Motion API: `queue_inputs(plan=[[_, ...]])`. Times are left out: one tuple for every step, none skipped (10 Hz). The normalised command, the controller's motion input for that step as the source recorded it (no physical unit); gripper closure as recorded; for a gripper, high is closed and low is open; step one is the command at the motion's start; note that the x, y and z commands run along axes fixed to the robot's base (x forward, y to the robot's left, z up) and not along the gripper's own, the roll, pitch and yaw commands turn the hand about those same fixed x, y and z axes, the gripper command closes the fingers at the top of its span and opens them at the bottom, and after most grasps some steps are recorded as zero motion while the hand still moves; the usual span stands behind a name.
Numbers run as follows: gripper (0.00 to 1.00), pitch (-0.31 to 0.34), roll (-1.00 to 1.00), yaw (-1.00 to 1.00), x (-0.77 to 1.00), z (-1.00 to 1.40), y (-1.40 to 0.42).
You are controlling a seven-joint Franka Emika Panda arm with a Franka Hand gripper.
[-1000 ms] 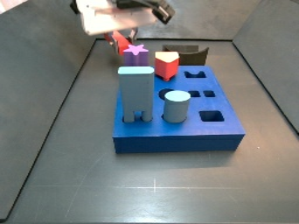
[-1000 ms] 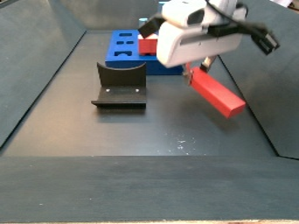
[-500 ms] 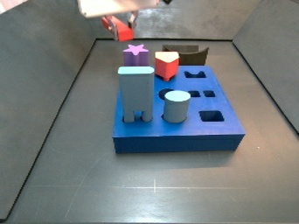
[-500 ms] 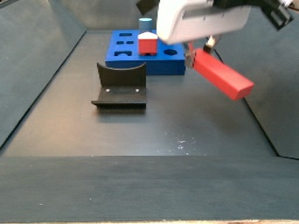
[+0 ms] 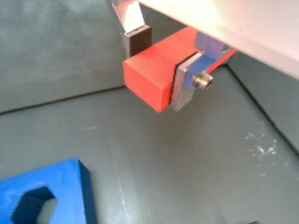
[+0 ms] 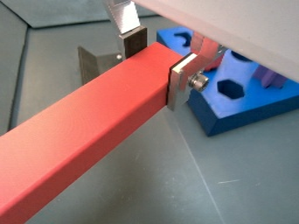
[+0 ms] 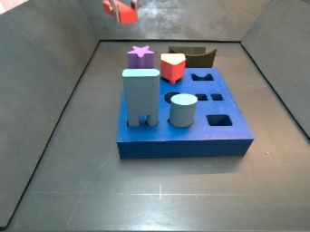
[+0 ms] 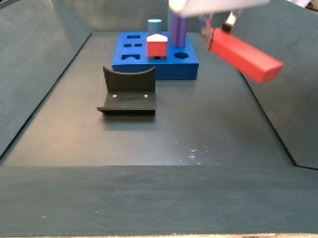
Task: Pick up the rectangle object. Move up. Place the rectangle object on the fixture. Regrasp the rectangle object. Move to above the board. Insert the rectangle object.
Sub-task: Place the rectangle object on the fixture.
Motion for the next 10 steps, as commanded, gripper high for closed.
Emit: queue_inputs(plan=[[1.0, 0.067, 0.1, 0.0, -0.01, 0.52, 0.02], [1.0, 0.076, 0.1, 0.0, 0.0, 0.37, 0.02], [1.0, 0.088, 0.1, 0.01, 0.0, 0.22, 0.02], [1.0, 0.109, 0.05, -1.0, 1.0, -0.02, 0.22], [1.0, 0.114, 0.04, -1.0, 1.0, -0.04, 0.22], [1.0, 0.125, 0.01, -1.0, 1.0, -0.04, 0.21], [1.0, 0.15, 0.0, -1.0, 1.0, -0.03, 0.19], [1.0, 0.185, -0.01, -1.0, 1.0, -0.03, 0.18], [1.0, 0.213, -0.01, -0.97, 1.0, -0.03, 0.18], [1.0, 0.204, -0.03, -0.55, 1.0, -0.02, 0.16]])
